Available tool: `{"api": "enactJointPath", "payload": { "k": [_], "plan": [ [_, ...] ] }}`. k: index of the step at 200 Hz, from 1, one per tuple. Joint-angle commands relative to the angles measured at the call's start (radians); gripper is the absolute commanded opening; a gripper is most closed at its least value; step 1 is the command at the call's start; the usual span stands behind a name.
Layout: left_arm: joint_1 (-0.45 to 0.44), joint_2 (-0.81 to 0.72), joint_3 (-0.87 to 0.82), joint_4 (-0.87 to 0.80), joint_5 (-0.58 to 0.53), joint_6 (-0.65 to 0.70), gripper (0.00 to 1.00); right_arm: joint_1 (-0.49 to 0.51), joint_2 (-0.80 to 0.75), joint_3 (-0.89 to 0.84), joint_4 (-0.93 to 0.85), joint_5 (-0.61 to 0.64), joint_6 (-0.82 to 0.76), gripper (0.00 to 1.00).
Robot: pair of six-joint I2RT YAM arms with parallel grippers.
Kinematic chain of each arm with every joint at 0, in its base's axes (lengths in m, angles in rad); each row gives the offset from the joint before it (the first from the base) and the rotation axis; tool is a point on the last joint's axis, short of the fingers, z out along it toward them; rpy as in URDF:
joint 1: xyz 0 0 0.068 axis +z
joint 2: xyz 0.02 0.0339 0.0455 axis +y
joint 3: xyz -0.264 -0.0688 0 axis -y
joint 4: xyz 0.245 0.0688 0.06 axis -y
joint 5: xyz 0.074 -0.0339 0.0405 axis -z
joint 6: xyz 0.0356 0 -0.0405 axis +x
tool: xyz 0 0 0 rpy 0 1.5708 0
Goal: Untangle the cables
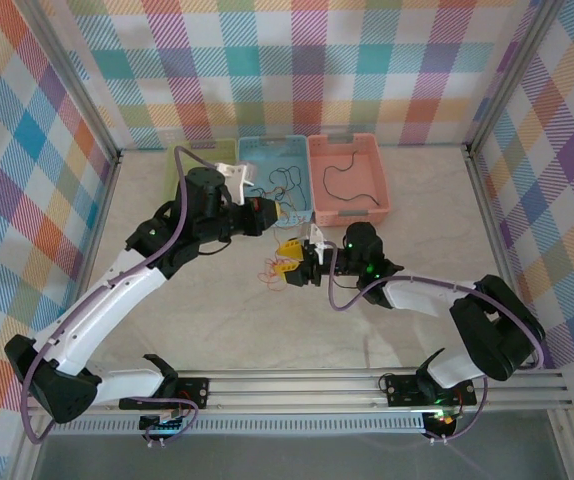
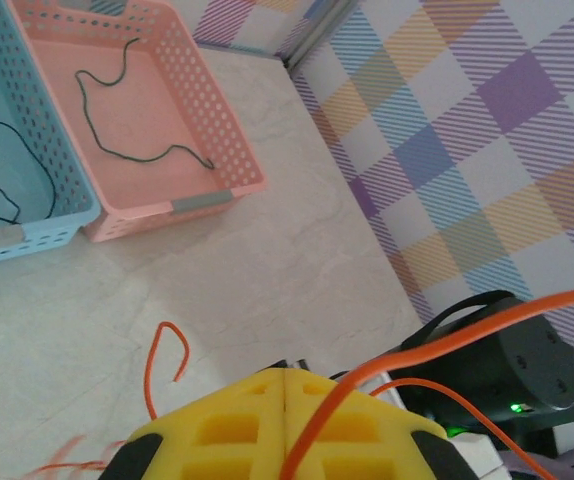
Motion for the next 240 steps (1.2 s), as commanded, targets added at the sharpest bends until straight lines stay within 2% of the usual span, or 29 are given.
{"api": "enactJointPath", "payload": {
  "k": [1, 78, 125, 162, 240],
  "plan": [
    [-0.011, 0.016, 0.031, 0.068, 0.066, -0.041, 0.0, 0.011, 0.027, 0.036, 0.04, -0.002, 0.007, 0.45],
    [-0.037, 0.08, 0.079, 0.086, 0.102, -0.064, 0.0, 0.013, 0.077, 0.041, 0.092, -0.005, 0.026, 0.35],
    [-0.04, 0.096, 0.175, 0.042, 0.103, -0.051, 0.0, 0.013, 0.088, 0.035, 0.082, -0.006, 0.017, 0.29],
    [-0.038, 0.105, 0.28, -0.01, 0.094, -0.033, 0.0, 0.013, 0.102, 0.036, 0.055, -0.013, 0.0, 0.23],
    [-0.017, 0.168, 0.644, -0.222, 0.014, 0.074, 0.0, 0.013, 0.136, 0.056, -0.051, 0.029, -0.043, 0.24]
  ]
}}
